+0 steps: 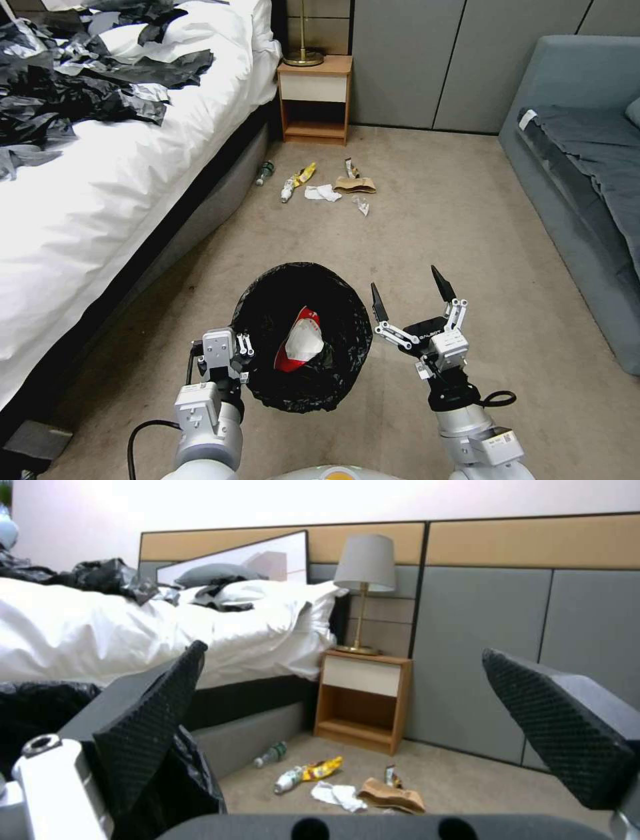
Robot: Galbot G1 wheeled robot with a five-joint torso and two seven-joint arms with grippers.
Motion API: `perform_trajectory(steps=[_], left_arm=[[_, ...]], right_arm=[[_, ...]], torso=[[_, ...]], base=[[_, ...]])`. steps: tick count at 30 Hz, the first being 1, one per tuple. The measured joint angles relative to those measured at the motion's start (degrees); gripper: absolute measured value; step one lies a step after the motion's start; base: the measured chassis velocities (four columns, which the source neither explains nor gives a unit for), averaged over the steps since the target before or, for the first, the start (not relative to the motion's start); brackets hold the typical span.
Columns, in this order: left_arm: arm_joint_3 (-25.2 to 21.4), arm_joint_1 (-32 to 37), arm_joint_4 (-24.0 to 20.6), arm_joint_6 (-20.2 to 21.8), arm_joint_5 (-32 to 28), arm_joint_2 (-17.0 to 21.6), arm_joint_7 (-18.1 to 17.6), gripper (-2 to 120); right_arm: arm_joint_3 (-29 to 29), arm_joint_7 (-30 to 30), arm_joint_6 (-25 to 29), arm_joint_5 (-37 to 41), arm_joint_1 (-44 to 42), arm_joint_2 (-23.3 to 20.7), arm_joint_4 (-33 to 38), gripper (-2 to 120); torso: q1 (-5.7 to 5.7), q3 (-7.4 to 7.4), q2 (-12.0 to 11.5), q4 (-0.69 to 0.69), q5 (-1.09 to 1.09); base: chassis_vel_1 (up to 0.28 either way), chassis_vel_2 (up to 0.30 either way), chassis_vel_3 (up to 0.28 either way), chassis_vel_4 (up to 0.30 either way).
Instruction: Pick up the trash bin, then pick up the garbage from the floor and place it into the trash bin.
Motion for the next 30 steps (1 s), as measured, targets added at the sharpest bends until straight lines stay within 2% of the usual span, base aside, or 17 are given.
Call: perform_trajectory(steps=[22, 30], left_arm=[[-0.64, 0.27, -0.27, 0.01, 0.56, -0.25, -0.03, 1], [-0.62, 0.31, -0.67, 0.29, 0.31, -0.12, -0.3, 1]], right_arm=[[0.25, 0.09, 1.34, 0.9, 0.5, 0.0, -1.14, 100], [0.4, 0.13, 1.31, 1.1, 0.38, -0.34, -0.74, 100]], torso=[[0.0, 0.0, 0.0, 0.02, 0.0], [0.0, 0.0, 0.0, 0.01, 0.0]], base=[[-0.003, 0.006, 0.005, -0.004], [-0.165, 0.15, 0.151, -0.14]])
